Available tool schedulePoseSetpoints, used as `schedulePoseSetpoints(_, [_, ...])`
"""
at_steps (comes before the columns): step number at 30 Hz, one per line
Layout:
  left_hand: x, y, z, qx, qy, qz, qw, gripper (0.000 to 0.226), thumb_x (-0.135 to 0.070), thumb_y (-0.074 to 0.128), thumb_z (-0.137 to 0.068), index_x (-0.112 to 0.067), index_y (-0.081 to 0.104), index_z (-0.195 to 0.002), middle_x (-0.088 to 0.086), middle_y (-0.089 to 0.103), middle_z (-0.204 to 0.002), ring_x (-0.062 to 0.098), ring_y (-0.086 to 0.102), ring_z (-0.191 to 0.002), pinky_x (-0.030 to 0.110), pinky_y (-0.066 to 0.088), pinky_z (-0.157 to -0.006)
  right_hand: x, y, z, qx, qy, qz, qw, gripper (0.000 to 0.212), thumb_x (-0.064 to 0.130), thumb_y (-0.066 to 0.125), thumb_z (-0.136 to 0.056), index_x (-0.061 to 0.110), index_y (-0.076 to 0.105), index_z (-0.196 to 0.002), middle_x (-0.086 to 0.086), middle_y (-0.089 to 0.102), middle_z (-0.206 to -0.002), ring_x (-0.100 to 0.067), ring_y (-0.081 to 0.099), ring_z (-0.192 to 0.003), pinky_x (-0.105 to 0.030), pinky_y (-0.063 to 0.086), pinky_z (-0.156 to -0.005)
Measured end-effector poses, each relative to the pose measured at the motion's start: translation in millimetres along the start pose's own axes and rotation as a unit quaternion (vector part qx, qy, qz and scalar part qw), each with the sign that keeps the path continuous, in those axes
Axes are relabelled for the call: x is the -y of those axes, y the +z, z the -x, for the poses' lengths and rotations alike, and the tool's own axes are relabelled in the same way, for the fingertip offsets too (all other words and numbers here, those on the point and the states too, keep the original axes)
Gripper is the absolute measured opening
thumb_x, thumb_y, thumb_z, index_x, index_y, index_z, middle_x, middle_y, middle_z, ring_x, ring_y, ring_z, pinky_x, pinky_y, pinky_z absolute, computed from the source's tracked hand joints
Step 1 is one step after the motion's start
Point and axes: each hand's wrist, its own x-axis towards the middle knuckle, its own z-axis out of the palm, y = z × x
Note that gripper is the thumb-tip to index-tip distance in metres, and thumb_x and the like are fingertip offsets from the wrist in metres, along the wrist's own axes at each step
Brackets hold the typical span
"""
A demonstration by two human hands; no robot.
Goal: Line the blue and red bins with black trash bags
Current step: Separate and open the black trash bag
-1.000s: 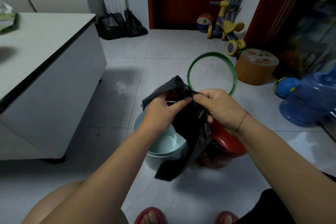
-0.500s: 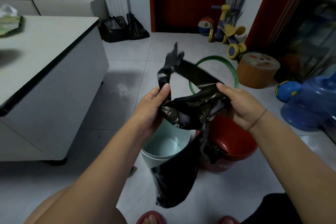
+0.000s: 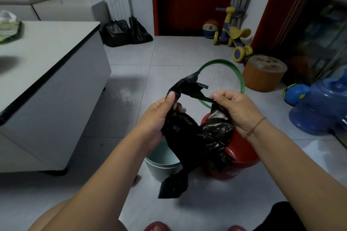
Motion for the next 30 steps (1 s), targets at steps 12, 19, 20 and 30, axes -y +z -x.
schedulePoseSetpoints(12, [6.0, 22.3, 11.7, 0.079, -0.002, -0.046, 0.996, 0.022, -0.029, 0.058, -0.088, -0.009, 0.066, -0.093, 0.003, 0.069, -0.082, 0.015, 0.066, -0.075, 0.023, 0.053, -0.071, 8.8, 20.6, 19.5, 0.049, -0.120, 0.106, 0.986, 0.012, 0.019, 0.070, -0.081, 0.008, 0.066, -0.084, -0.006, 0.069, -0.078, -0.012, 0.063, -0.072, -0.024, 0.050, -0.068])
schedulePoseSetpoints(19, [-8.5, 25.6, 7.4, 0.011, 0.035, 0.017, 0.999, 0.072, -0.049, 0.055, -0.076, 0.000, 0.048, -0.129, 0.017, 0.061, -0.121, 0.023, 0.062, -0.100, 0.033, 0.050, -0.083, 11.9, 26.7, 24.0, 0.102, -0.181, 0.106, 0.972, 0.015, 0.008, 0.067, -0.083, 0.023, 0.069, -0.085, 0.001, 0.075, -0.082, -0.017, 0.071, -0.081, -0.030, 0.056, -0.078])
schedulePoseSetpoints(20, [-11.2, 24.9, 6.9, 0.008, 0.041, 0.033, 0.999, 0.072, -0.050, 0.055, -0.076, 0.000, 0.049, -0.128, 0.015, 0.062, -0.118, 0.021, 0.062, -0.099, 0.032, 0.050, -0.082, 11.4, 27.9, 24.4, 0.107, -0.180, 0.108, 0.972, 0.016, 0.008, 0.067, -0.083, 0.024, 0.069, -0.084, 0.002, 0.075, -0.080, -0.017, 0.071, -0.080, -0.031, 0.056, -0.078])
schedulePoseSetpoints(30, [-11.5, -8.3, -13.4, -0.165, 0.049, 0.198, 0.965, 0.008, -0.021, 0.059, -0.089, -0.015, 0.064, -0.084, 0.000, 0.070, -0.083, 0.013, 0.064, -0.083, 0.026, 0.051, -0.078, 16.2, 12.0, 11.8, 0.033, -0.077, -0.104, 0.991, 0.013, 0.015, 0.059, -0.081, 0.005, 0.063, -0.088, 0.002, 0.072, -0.074, -0.012, 0.066, -0.074, -0.023, 0.055, -0.073])
